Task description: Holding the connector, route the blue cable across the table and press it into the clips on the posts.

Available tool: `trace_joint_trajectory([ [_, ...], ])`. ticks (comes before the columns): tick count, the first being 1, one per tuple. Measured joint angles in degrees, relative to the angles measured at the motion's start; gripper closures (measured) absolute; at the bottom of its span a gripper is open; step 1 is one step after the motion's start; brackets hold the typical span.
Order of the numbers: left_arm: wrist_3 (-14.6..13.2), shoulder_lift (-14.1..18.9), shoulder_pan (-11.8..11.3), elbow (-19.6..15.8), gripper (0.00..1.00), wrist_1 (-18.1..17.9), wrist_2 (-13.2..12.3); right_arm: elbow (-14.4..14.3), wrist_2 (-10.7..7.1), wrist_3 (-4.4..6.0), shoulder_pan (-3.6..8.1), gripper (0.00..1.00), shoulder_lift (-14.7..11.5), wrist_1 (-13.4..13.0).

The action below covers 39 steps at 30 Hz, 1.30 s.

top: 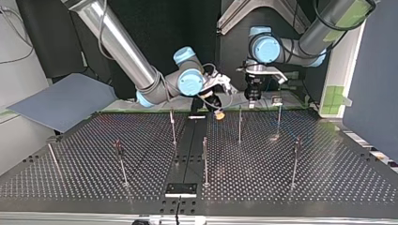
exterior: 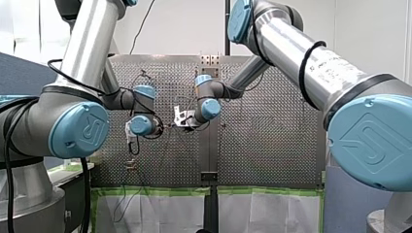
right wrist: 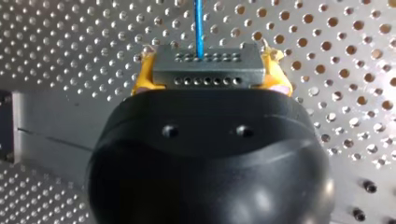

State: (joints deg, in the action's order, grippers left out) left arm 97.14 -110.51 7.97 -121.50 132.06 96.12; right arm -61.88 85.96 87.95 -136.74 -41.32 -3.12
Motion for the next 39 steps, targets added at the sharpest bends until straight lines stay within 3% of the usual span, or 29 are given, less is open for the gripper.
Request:
trace_joint_trajectory([
  [7,1.7,-0.2,-0.5,0.6,1.00,-0.3,-2.2,0.1,-3.18,0.51,1.29,1.00,0.0,0.2],
  [12,1.5,-2.2,-0.8,1.9,1.00,0.0,-2.5,0.1,-4.24,1.08,1.99,1.00,0.0,0.3],
  [20,2.3,-5.0,-1.4,4.6,1.00,-0.8,-2.4,0.1,-4.64,1.51,3.18,1.00,0.0,0.4],
  [39,2.4,-5.3,-4.7,10.6,1.00,2.7,-4.4,1.2,-4.75,1.45,5.10,1.00,0.0,0.5],
])
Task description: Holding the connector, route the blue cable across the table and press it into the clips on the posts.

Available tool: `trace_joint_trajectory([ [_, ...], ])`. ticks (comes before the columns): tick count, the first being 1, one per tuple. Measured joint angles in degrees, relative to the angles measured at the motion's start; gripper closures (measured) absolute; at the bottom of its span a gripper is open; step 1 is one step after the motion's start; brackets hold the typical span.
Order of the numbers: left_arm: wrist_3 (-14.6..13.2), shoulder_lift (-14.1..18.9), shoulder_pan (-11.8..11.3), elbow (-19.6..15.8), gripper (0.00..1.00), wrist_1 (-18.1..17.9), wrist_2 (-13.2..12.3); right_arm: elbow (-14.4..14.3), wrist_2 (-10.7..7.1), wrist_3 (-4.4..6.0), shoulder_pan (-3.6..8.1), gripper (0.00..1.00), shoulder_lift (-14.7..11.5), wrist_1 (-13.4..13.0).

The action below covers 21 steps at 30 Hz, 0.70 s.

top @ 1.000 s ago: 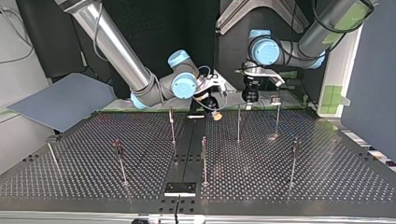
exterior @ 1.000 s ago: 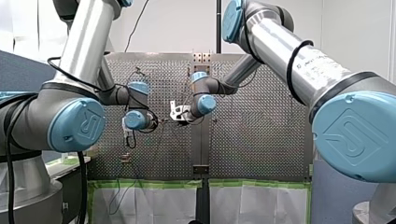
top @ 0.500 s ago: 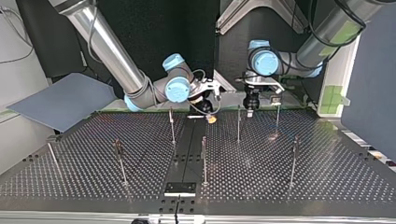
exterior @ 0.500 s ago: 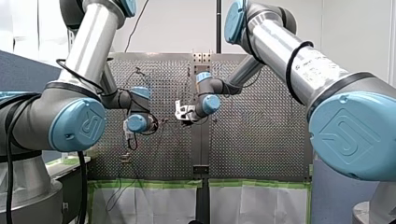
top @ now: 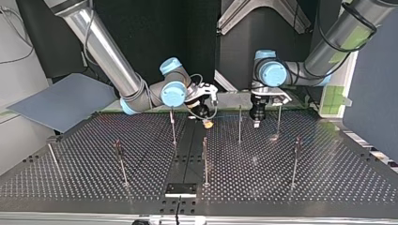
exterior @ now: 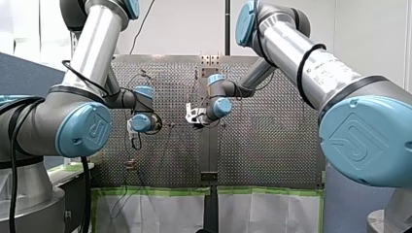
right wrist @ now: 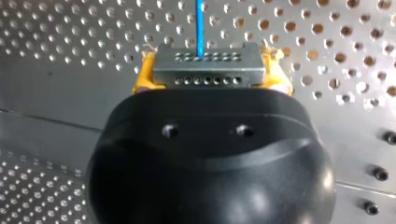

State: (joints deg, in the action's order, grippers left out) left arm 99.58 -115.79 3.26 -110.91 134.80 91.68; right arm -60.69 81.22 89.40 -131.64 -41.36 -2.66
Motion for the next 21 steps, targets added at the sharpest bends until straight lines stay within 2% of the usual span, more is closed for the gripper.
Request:
trace_joint_trajectory([
  [6,-0.2,0.0,-0.8,1.8,1.00,1.0,-0.2,0.3,0.01,0.04,0.66,1.00,0.0,-0.1],
  [7,-0.2,0.0,-0.9,1.9,0.94,1.1,-0.2,0.3,0.02,0.04,0.77,1.00,0.0,-0.1],
  [8,-0.3,0.0,-0.9,2.0,0.94,1.2,-0.2,0.4,0.05,0.03,0.88,1.00,0.0,-0.1],
  [10,-0.6,0.0,-1.1,2.1,0.71,1.6,0.0,0.4,0.12,0.02,1.14,1.00,0.0,-0.1],
  [11,-0.9,0.0,-1.1,2.2,0.71,1.8,0.1,0.4,0.14,0.01,1.23,1.00,0.0,-0.1],
  [12,-1.2,0.0,-1.2,2.1,0.58,2.1,0.4,0.3,0.18,0.01,1.35,1.00,0.0,-0.1],
  [13,-1.5,0.0,-1.2,2.1,0.38,2.3,0.7,0.4,0.21,0.01,1.43,1.00,0.0,-0.1],
  [14,-1.8,0.0,-1.3,2.1,0.38,2.5,1.0,0.4,0.25,0.01,1.50,1.00,0.0,-0.1],
  [15,-2.3,0.0,-1.3,2.2,0.18,2.8,1.4,0.4,0.28,0.00,1.57,1.00,0.0,-0.1],
  [16,-2.6,0.0,-1.3,2.2,0.04,3.0,1.6,0.4,0.30,0.00,1.61,1.00,0.0,-0.1],
  [18,-3.4,0.0,-1.3,2.1,0.00,3.6,2.0,0.4,0.33,0.00,1.66,1.00,0.0,-0.1],
  [21,-4.1,0.0,-1.2,2.1,0.00,4.8,2.5,0.4,0.33,0.00,1.68,1.00,0.0,-0.1],
])
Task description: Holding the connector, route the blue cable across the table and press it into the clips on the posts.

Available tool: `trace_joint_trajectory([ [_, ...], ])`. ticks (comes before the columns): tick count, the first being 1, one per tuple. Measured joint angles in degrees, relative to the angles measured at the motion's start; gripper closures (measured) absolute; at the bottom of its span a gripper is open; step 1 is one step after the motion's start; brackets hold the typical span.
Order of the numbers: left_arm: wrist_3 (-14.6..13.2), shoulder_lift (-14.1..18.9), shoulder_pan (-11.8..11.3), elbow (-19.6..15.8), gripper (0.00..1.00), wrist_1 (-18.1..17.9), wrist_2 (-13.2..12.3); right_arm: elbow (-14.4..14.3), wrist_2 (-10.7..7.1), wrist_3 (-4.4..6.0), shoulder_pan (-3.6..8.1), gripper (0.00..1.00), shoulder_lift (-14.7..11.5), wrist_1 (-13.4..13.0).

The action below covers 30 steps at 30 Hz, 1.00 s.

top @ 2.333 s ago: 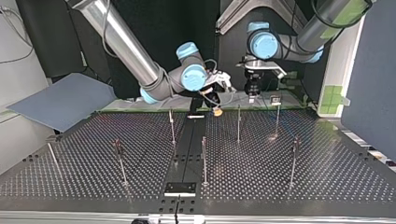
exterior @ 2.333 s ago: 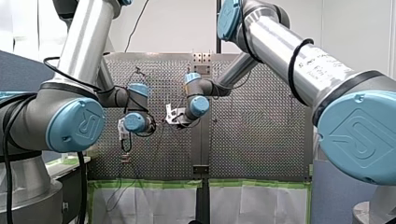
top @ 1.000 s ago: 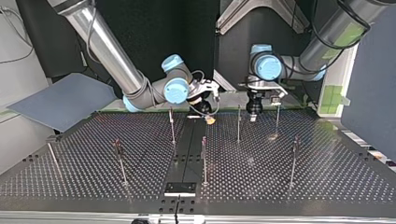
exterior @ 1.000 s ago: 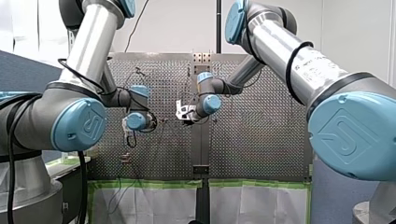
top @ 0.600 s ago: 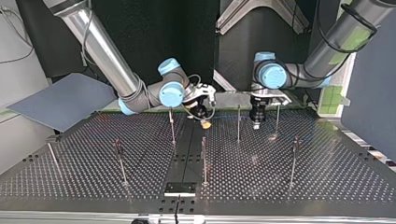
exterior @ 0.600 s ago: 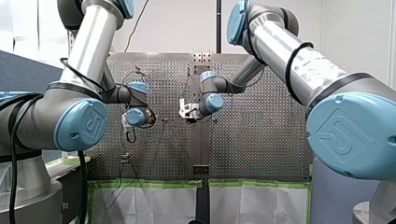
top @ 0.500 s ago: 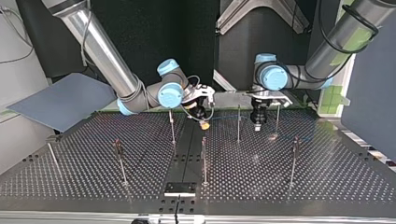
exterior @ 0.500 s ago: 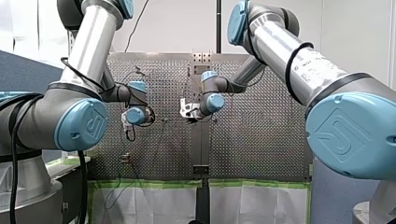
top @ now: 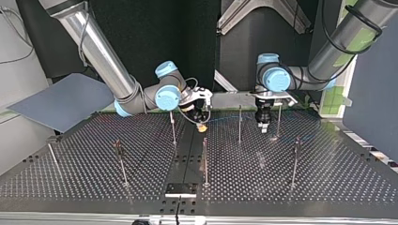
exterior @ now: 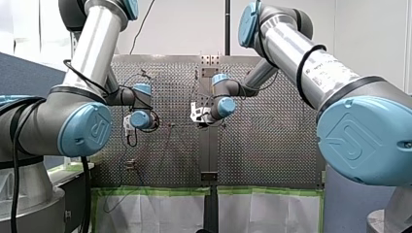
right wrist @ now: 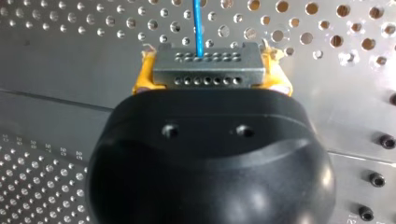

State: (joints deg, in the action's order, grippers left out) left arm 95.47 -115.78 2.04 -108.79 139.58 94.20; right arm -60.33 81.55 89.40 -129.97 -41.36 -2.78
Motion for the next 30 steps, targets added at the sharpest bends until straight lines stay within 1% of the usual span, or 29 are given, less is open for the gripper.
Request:
trace_joint_trajectory([
  [5,-1.8,0.0,0.5,-0.3,0.00,2.4,1.7,0.0,-0.04,0.00,0.03,1.00,0.0,0.1],
  [9,-3.7,0.1,1.0,-1.5,0.00,3.9,3.1,0.0,0.07,0.00,0.08,1.00,0.0,0.2],
  [12,-4.7,0.4,1.3,-2.8,0.00,4.1,3.4,0.0,0.10,0.00,0.09,1.00,0.0,0.2],
  [15,-4.9,1.5,1.7,-4.3,0.00,3.5,3.5,0.0,0.11,0.00,0.09,1.00,0.0,0.3],
  [17,-4.7,2.2,1.9,-5.1,0.00,2.9,3.5,0.0,0.11,0.00,0.09,1.00,0.0,0.3],
  [23,-2.4,5.3,2.7,-8.3,0.00,0.3,3.2,0.0,0.11,0.00,0.18,1.00,0.0,0.3],
  [26,-1.1,7.0,3.0,-10.0,0.00,-1.3,2.6,0.0,0.11,-0.01,0.38,1.00,0.0,0.3],
  [30,0.0,9.3,3.9,-12.2,0.00,-2.7,2.8,0.0,0.11,-0.06,0.75,1.00,0.0,0.3],
])
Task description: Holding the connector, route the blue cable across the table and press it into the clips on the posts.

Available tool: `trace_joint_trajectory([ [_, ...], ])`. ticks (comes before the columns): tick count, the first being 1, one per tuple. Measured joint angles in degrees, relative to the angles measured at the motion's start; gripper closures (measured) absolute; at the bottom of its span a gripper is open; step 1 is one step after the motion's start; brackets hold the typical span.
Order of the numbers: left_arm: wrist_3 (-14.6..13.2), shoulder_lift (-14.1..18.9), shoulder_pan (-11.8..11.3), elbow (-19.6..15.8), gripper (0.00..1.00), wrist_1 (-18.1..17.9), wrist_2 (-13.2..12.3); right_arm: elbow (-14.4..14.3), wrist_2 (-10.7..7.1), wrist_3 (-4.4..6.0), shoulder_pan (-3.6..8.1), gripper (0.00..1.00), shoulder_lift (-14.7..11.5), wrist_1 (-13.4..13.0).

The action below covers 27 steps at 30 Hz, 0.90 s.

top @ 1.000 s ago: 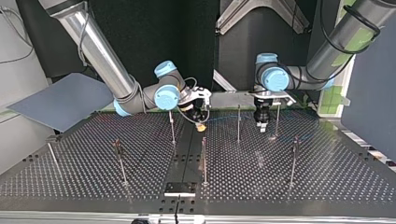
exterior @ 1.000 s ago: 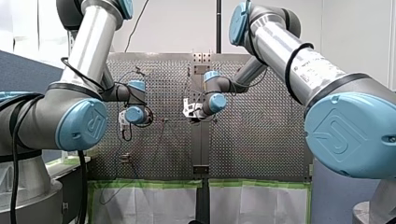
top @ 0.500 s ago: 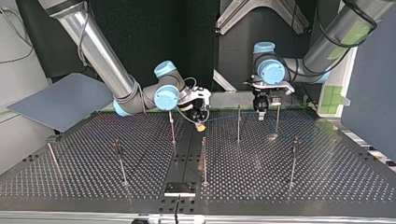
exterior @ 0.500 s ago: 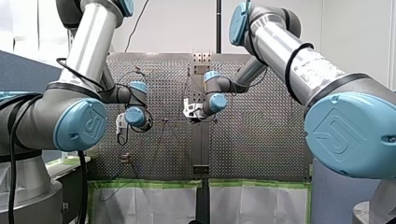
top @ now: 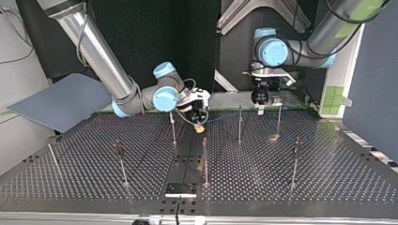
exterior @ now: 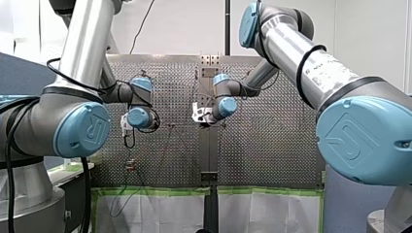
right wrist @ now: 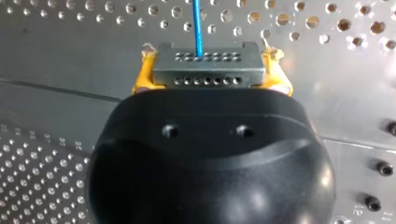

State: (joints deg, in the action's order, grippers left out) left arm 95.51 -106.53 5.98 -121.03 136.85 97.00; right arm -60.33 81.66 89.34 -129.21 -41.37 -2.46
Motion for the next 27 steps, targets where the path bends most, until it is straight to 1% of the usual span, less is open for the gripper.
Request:
trace_joint_trajectory([
  [4,0.5,2.2,1.7,-2.1,0.00,-0.2,1.0,0.0,0.00,-0.02,0.33,1.00,0.0,0.1],
  [9,1.8,4.9,4.4,-3.0,0.00,-0.3,3.3,0.0,0.04,-0.06,0.53,1.00,0.0,0.2],
  [11,2.0,5.3,5.2,-3.1,0.00,-0.3,3.7,0.0,0.11,-0.09,0.60,1.00,0.0,0.2],
  [13,2.1,5.6,6.1,-3.1,0.00,-0.3,3.4,0.0,0.40,-0.10,0.66,1.00,0.0,0.3],
  [15,2.1,5.6,6.8,-3.1,0.00,-0.3,2.6,0.0,0.99,-0.12,0.71,1.00,0.0,0.3],
  [19,2.1,4.9,7.3,-2.7,0.00,0.2,1.0,0.0,2.64,-0.30,0.69,1.00,-0.1,0.4],
  [27,1.1,1.4,7.8,0.0,0.00,1.8,0.5,-0.3,6.02,-0.76,0.28,1.00,-0.8,0.6],
])
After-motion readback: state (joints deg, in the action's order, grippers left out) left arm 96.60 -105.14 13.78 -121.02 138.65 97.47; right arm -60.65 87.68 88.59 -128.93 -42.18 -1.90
